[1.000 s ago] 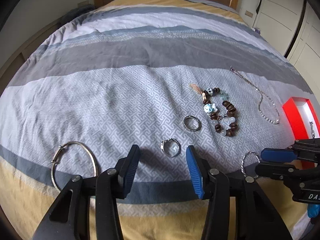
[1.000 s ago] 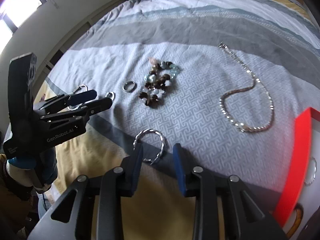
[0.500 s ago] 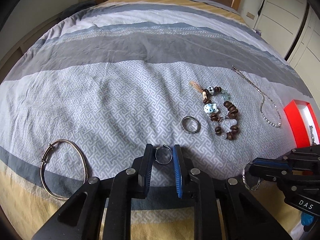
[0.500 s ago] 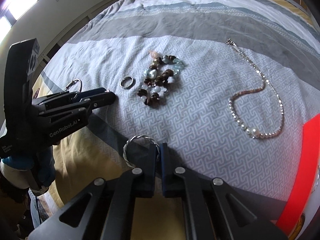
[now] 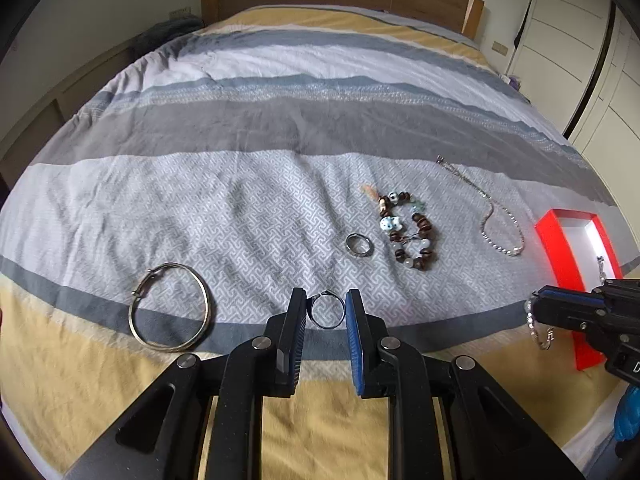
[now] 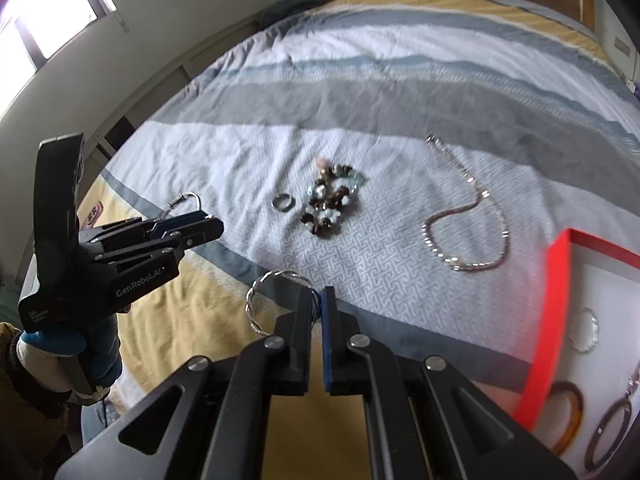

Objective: Organize jewelry
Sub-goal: 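Grasp a silver ring with the left tool while the right tool grasps a silver bangle, then carry the silver ring and twisted silver bangle over the red box with both tools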

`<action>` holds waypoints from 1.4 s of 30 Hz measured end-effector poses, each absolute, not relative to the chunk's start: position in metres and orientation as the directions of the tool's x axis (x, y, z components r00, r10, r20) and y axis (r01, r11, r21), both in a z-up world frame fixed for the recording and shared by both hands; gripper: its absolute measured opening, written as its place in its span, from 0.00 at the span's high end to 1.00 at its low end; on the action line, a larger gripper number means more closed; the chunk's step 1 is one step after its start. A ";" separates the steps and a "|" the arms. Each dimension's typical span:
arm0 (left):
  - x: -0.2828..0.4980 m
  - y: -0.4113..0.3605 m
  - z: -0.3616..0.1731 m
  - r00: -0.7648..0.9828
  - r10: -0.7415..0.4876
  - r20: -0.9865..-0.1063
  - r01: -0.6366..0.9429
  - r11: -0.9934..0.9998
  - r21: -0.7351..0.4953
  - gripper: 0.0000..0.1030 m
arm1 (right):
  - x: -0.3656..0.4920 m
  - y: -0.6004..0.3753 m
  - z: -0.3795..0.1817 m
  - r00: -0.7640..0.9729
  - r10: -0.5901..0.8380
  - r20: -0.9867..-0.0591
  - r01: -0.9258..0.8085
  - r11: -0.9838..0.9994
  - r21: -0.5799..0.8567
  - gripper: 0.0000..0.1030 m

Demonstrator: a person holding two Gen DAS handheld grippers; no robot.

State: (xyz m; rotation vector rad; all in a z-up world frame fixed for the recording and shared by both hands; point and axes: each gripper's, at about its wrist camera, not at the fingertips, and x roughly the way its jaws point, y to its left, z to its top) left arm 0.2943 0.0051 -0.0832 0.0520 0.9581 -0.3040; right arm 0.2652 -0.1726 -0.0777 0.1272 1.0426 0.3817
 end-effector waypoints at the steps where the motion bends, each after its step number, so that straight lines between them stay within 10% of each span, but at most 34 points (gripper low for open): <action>1: 0.291 0.005 -0.079 0.541 -0.233 -0.808 0.277 0.957 -0.090 0.81 | 0.259 -0.176 -0.071 0.457 0.365 -0.811 -0.245 0.928 0.281 0.96; 42: 0.138 -0.225 -0.003 0.497 -0.427 -0.756 0.611 0.790 -0.044 0.81 | 0.057 -0.427 0.006 0.699 0.107 -0.707 0.150 0.945 0.291 0.96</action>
